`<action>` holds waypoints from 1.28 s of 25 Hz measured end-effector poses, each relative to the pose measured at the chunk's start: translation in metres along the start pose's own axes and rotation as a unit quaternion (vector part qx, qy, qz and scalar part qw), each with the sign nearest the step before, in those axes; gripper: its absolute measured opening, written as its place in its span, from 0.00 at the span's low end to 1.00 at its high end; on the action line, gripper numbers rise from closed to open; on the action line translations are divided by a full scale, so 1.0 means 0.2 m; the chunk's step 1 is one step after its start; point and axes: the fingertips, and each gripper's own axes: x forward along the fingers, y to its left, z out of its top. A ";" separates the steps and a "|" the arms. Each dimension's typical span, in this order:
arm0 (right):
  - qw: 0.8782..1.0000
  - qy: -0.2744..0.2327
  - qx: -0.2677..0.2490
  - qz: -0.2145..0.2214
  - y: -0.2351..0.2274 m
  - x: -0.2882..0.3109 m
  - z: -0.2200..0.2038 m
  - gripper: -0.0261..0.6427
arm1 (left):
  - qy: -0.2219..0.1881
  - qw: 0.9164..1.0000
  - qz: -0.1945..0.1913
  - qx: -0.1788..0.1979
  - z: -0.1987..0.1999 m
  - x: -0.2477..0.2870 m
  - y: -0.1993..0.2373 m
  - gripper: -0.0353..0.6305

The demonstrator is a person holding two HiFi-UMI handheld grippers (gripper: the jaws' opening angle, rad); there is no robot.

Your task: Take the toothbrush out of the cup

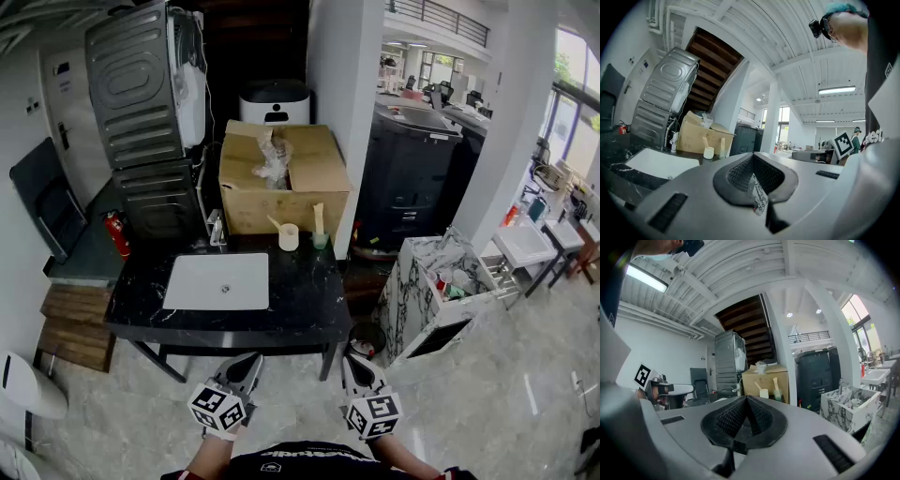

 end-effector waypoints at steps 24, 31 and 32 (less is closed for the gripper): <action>0.996 -0.032 0.012 0.081 -0.19 -0.04 -0.02 0.09 | -0.043 0.997 -0.016 -0.066 -0.04 0.21 -0.20 0.07; 0.994 -0.013 0.021 0.109 -0.21 0.12 -0.10 0.09 | -0.010 0.997 -0.028 -0.076 -0.12 0.30 -0.12 0.07; 0.994 -0.011 0.022 0.111 -0.22 0.16 -0.10 0.09 | -0.012 0.997 -0.029 -0.077 -0.13 0.33 -0.08 0.07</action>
